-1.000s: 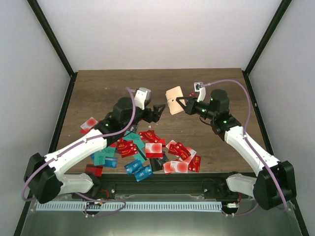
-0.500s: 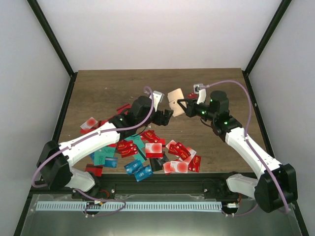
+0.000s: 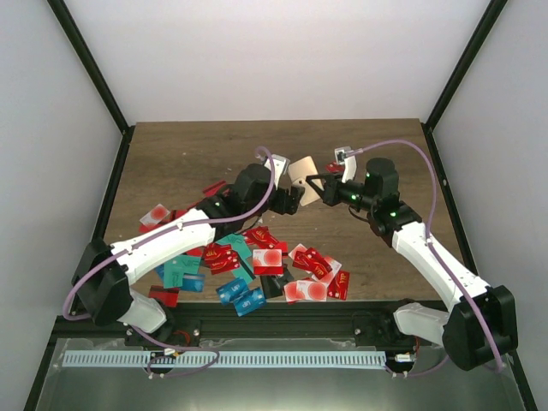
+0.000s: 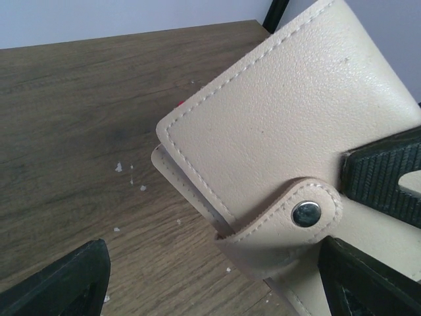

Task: Put the credit cards into the card holder

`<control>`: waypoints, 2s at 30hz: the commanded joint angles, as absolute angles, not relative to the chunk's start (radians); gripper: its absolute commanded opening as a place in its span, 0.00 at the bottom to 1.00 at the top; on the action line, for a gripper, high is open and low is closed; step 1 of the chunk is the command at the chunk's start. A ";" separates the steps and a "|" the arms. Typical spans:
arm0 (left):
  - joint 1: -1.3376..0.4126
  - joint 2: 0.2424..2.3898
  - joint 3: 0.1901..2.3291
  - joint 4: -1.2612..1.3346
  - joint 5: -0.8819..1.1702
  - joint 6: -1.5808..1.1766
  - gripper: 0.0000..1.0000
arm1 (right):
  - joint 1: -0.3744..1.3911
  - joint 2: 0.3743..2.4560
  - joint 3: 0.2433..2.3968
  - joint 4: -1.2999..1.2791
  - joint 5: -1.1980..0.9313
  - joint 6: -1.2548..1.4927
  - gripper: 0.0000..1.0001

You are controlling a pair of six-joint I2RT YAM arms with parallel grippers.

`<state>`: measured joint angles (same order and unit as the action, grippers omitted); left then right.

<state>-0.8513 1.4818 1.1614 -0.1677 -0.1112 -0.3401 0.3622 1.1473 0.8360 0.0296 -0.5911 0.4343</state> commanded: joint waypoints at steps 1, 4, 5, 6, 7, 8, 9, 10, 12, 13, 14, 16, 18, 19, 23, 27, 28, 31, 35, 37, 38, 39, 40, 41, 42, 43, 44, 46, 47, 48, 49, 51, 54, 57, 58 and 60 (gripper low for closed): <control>-0.852 1.496 1.195 -0.144 -0.164 -0.337 0.88 | 0.374 1.128 0.851 0.033 -0.675 0.435 0.01; -0.853 1.503 1.201 -0.145 -0.181 -0.333 0.88 | 0.373 1.130 0.853 0.029 -0.689 0.441 0.01; -0.852 1.505 1.204 -0.146 -0.190 -0.334 0.88 | 0.373 1.130 0.852 0.028 -0.693 0.442 0.01; -0.853 1.507 1.205 -0.144 -0.194 -0.334 0.87 | 0.373 1.129 0.852 0.029 -0.698 0.443 0.01; -0.853 1.509 1.206 -0.140 -0.195 -0.333 0.87 | 0.373 1.129 0.852 0.028 -0.704 0.443 0.01; -0.853 1.510 1.205 -0.136 -0.196 -0.333 0.85 | 0.373 1.131 0.851 0.027 -0.707 0.447 0.01; -0.852 1.511 1.205 -0.132 -0.199 -0.333 0.84 | 0.375 1.134 0.852 0.026 -0.713 0.450 0.01; -0.853 1.512 1.205 -0.129 -0.203 -0.335 0.83 | 0.375 1.138 0.851 0.023 -0.718 0.452 0.01; -0.853 1.510 1.205 -0.125 -0.238 -0.337 0.81 | 0.376 1.147 0.855 0.011 -0.723 0.454 0.01; -0.853 1.510 1.205 -0.126 -0.258 -0.337 0.80 | 0.377 1.151 0.857 0.005 -0.724 0.454 0.01; -0.853 1.510 1.206 -0.129 -0.283 -0.337 0.79 | 0.377 1.151 0.859 -0.001 -0.724 0.453 0.01; -0.853 1.513 1.207 -0.141 -0.335 -0.339 0.77 | 0.377 1.154 0.863 -0.011 -0.722 0.451 0.01; -0.852 1.517 1.210 -0.156 -0.385 -0.347 0.75 | 0.379 1.158 0.873 -0.031 -0.708 0.447 0.01; -0.853 1.518 1.207 -0.159 -0.405 -0.351 0.75 | 0.380 1.163 0.880 -0.047 -0.701 0.444 0.01; -0.851 1.519 1.197 -0.190 -0.510 -0.366 0.74 | 0.380 1.180 0.900 -0.096 -0.654 0.443 0.01; -0.837 1.498 1.157 -0.248 -0.610 -0.409 0.75 | 0.379 1.178 0.909 -0.120 -0.592 0.448 0.01; -0.832 1.483 1.143 -0.255 -0.615 -0.422 0.75 | 0.380 1.180 0.911 -0.124 -0.572 0.449 0.01; -0.824 1.418 1.085 -0.244 -0.590 -0.448 0.80 | 0.379 1.184 0.911 -0.124 -0.530 0.454 0.01; -0.816 1.316 0.985 -0.171 -0.451 -0.478 0.83 | 0.380 1.190 0.894 -0.079 -0.533 0.477 0.01; -0.816 1.263 0.940 -0.112 -0.354 -0.499 0.86 | 0.380 1.192 0.880 -0.051 -0.537 0.491 0.01; -0.815 1.245 0.918 -0.078 -0.297 -0.506 0.88 | 0.380 1.193 0.874 -0.037 -0.539 0.498 0.01; -0.814 1.236 0.904 -0.055 -0.250 -0.521 0.90 | 0.379 1.195 0.866 -0.024 -0.540 0.504 0.01; -0.814 1.234 0.899 -0.042 -0.210 -0.534 0.92 | 0.379 1.196 0.857 -0.009 -0.541 0.510 0.01; -0.814 1.240 0.902 -0.037 -0.177 -0.545 0.93 | 0.379 1.199 0.851 0.001 -0.545 0.515 0.01; -0.814 1.250 0.911 -0.038 -0.147 -0.556 0.94 | 0.379 1.203 0.844 0.013 -0.551 0.519 0.01; -0.813 1.262 0.924 -0.041 -0.124 -0.570 0.94 | 0.380 1.206 0.837 0.025 -0.557 0.525 0.01; -0.813 1.275 0.934 -0.043 -0.099 -0.582 0.94 | 0.379 1.209 0.831 0.035 -0.562 0.529 0.01; -0.813 1.300 0.949 -0.036 -0.079 -0.608 0.93 | 0.379 1.211 0.818 0.052 -0.564 0.538 0.01; -0.811 1.311 0.949 -0.021 -0.072 -0.619 0.93 | 0.379 1.210 0.810 0.064 -0.565 0.543 0.01; -0.808 1.320 0.945 -0.006 -0.065 -0.631 0.93 | 0.380 1.210 0.805 0.071 -0.566 0.546 0.01; -0.806 1.330 0.941 0.008 -0.059 -0.642 0.92 | 0.379 1.209 0.801 0.077 -0.567 0.548 0.01; -0.798 1.347 0.932 0.042 -0.039 -0.664 0.90 | 0.380 1.208 0.794 0.085 -0.571 0.553 0.01; -0.792 1.368 0.927 0.086 -0.016 -0.683 0.86 | 0.379 1.206 0.789 0.092 -0.570 0.556 0.01; -0.790 1.394 0.938 0.084 -0.019 -0.683 0.79 | 0.379 1.207 0.789 0.092 -0.565 0.557 0.01; -0.789 1.401 0.939 0.080 -0.019 -0.684 0.76 | 0.380 1.207 0.790 0.092 -0.563 0.558 0.01; -0.787 1.413 0.940 0.078 -0.009 -0.687 0.71 | 0.379 1.209 0.790 0.091 -0.558 0.557 0.01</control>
<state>-0.7929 1.3888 0.9237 0.0448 -0.0399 -0.6670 0.3702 1.2129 0.7830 0.0544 -0.5598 0.5518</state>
